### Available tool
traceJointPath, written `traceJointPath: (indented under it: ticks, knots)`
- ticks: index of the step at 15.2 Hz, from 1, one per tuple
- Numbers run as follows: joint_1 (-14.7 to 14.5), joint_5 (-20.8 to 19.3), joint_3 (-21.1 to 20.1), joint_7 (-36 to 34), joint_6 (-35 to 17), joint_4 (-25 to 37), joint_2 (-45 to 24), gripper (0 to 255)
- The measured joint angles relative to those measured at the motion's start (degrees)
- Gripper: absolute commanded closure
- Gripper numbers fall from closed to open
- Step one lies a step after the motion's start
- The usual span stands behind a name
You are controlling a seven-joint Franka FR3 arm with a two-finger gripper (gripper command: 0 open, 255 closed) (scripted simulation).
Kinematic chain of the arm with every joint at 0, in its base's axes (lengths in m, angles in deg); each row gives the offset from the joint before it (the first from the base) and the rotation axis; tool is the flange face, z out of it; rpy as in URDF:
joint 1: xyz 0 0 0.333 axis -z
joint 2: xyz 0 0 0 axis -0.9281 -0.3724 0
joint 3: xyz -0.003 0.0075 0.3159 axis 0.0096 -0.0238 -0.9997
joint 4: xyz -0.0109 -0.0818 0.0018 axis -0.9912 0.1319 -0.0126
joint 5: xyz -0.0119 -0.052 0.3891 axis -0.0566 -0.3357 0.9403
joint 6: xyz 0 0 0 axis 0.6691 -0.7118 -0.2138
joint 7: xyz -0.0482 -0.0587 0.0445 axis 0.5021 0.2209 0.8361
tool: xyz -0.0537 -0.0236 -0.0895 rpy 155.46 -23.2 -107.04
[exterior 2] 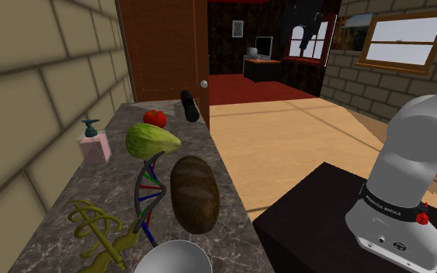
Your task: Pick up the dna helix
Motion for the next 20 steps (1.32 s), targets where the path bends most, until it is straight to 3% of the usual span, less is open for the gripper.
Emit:
traceJointPath:
  ticks: [3,9,20]
  knots:
    - [-0.28,0.59,-1.35,-1.50,-1.84,-1.61,0.01,0]
    - [-1.85,3.33,-8.22,-8.99,-10.62,-7.20,-1.90,0]
    - [-3.12,4.97,-21.02,-23.29,-27.26,-8.88,-14.43,0]
